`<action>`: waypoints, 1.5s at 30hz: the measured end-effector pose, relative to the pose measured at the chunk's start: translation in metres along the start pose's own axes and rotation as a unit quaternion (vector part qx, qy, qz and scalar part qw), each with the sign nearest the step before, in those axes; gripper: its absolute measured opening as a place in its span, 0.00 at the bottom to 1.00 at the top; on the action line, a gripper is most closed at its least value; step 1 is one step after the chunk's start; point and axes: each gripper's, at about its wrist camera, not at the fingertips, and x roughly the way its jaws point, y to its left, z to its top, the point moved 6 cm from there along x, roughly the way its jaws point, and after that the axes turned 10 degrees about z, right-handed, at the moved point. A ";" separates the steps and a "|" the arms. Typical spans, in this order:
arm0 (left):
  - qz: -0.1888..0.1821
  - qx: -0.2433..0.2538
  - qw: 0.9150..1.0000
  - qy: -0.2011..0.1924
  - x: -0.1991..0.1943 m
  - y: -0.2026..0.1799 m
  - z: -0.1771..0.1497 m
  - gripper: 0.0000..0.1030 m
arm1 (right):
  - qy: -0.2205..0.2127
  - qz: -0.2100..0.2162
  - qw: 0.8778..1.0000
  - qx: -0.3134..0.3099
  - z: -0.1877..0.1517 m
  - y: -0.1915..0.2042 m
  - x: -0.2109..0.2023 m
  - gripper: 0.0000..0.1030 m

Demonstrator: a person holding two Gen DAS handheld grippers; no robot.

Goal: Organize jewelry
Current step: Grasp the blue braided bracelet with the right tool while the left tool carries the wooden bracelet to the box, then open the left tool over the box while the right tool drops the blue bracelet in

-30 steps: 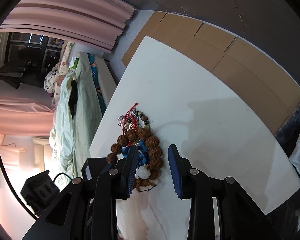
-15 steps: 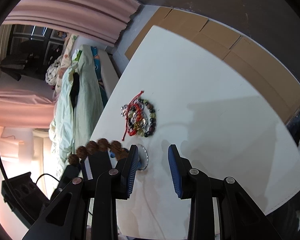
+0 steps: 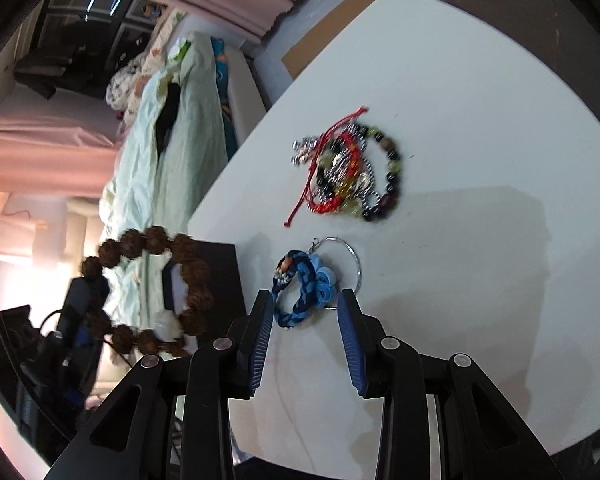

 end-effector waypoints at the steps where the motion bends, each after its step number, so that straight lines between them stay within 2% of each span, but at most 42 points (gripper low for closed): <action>1: 0.003 -0.004 1.000 -0.003 -0.002 0.005 0.002 0.20 | 0.001 -0.010 1.000 -0.007 0.001 0.002 0.004 0.34; 11: 0.019 -0.036 0.999 -0.020 -0.024 0.045 0.009 0.20 | 0.015 -0.081 0.995 -0.056 0.006 0.005 0.027 0.34; 19: 0.039 -0.048 0.998 -0.019 -0.027 0.065 0.007 0.20 | 0.016 -0.143 0.982 -0.121 0.003 0.013 0.041 0.33; 20: 0.043 -0.049 0.998 -0.018 -0.027 0.067 0.006 0.20 | 0.013 -0.147 0.982 -0.121 0.002 0.012 0.041 0.21; 22: 0.050 -0.054 0.997 -0.014 -0.025 0.074 0.004 0.20 | 0.010 -0.134 0.983 -0.121 0.001 0.015 0.041 0.18; 23: 0.053 -0.056 0.997 -0.011 -0.024 0.077 0.003 0.20 | 0.001 -0.127 0.984 -0.124 0.001 0.018 0.037 0.13; 29: 0.065 -0.062 0.996 0.005 -0.017 0.088 -0.005 0.20 | -0.040 -0.078 0.984 -0.155 0.000 0.045 0.016 0.11; 32: 0.036 -0.065 0.997 0.008 -0.015 0.085 -0.006 0.20 | -0.055 -0.057 0.983 -0.166 -0.003 0.058 0.011 0.11; 34: 0.048 -0.061 0.997 0.017 -0.013 0.085 -0.008 0.25 | -0.064 -0.041 0.982 -0.171 -0.004 0.066 0.008 0.11; 35: 0.054 -0.059 0.997 0.019 -0.012 0.087 -0.008 0.31 | -0.071 -0.030 0.982 -0.174 -0.005 0.071 0.006 0.11; 39: 0.063 -0.077 0.995 0.023 -0.014 0.099 -0.010 0.74 | -0.090 0.005 0.978 -0.186 -0.009 0.089 0.000 0.11; 44: 0.078 -0.082 0.994 0.007 -0.028 0.110 -0.005 0.76 | -0.101 0.060 0.973 -0.201 -0.014 0.119 0.005 0.11; 45: 0.081 -0.084 0.993 0.003 -0.031 0.113 -0.004 0.80 | -0.101 0.070 0.972 -0.203 -0.017 0.122 0.007 0.11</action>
